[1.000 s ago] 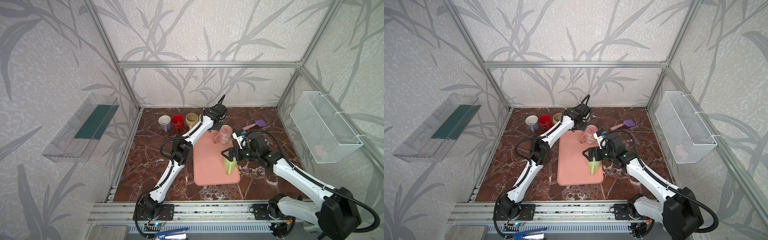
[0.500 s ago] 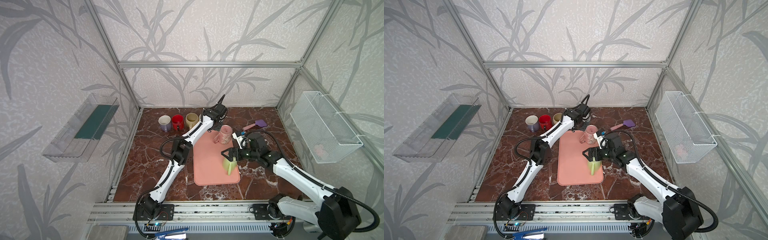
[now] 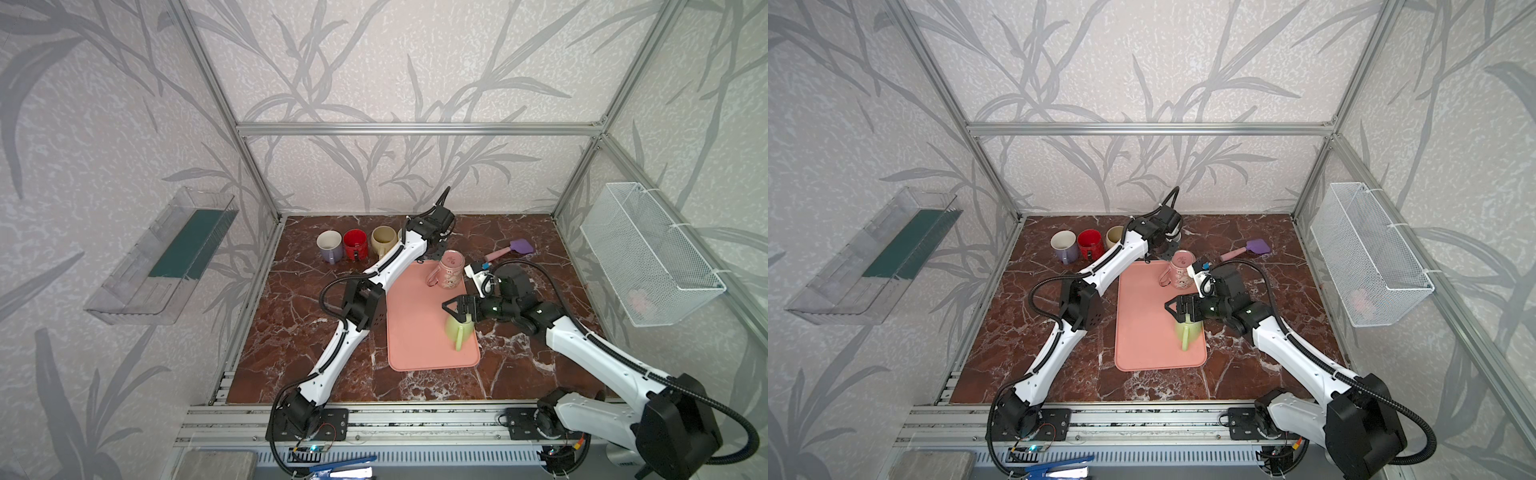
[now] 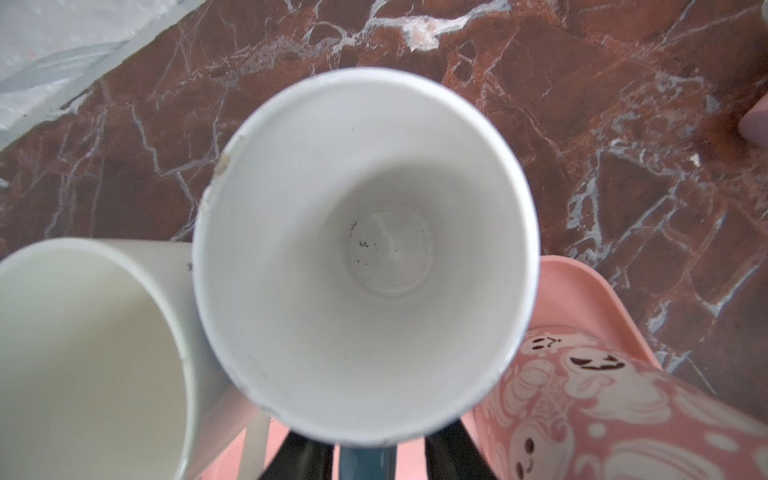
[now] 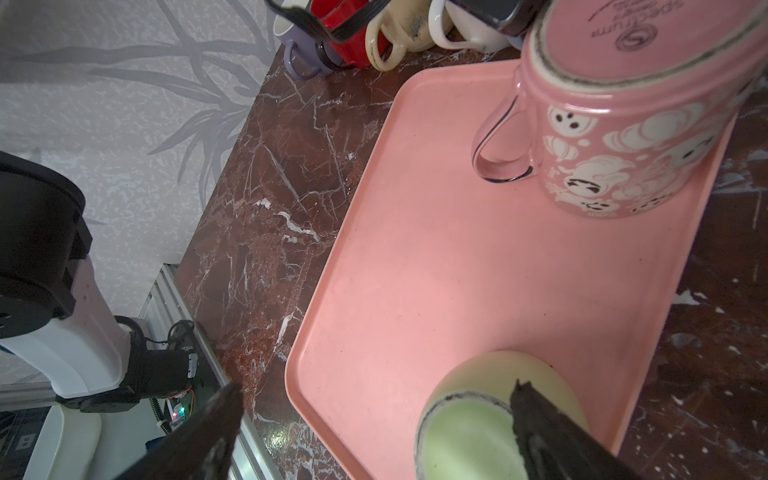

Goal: Turn the mug right side up
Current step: 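Open the left gripper and lift it away from the blue mug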

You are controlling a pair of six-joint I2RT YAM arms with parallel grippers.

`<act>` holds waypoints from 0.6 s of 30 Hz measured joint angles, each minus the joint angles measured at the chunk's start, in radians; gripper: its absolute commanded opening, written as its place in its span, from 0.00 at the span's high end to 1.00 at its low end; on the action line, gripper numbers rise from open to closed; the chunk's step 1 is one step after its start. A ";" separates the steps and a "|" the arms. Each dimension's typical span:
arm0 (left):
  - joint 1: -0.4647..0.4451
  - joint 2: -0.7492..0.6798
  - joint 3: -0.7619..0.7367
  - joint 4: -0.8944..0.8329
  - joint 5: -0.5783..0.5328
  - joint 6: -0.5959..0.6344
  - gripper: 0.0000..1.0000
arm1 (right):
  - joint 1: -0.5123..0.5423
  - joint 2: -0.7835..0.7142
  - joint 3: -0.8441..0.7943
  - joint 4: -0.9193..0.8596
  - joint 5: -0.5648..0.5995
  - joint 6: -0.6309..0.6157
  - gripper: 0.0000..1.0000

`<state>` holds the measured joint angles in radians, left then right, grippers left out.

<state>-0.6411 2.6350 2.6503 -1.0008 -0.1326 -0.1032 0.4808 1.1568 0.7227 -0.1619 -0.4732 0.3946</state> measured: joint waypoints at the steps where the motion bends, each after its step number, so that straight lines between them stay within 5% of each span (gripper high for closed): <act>1: 0.000 0.000 0.000 0.000 -0.001 -0.002 0.58 | 0.000 0.000 0.000 0.000 0.000 0.000 0.01; 18: -0.003 -0.119 -0.119 0.018 0.003 -0.017 0.43 | 0.000 -0.050 0.000 -0.005 0.005 0.000 0.01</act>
<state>-0.6441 2.5160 2.5309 -0.9825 -0.1299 -0.1204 0.4808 1.1072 0.7227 -0.1669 -0.4679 0.3946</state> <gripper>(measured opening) 0.565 0.992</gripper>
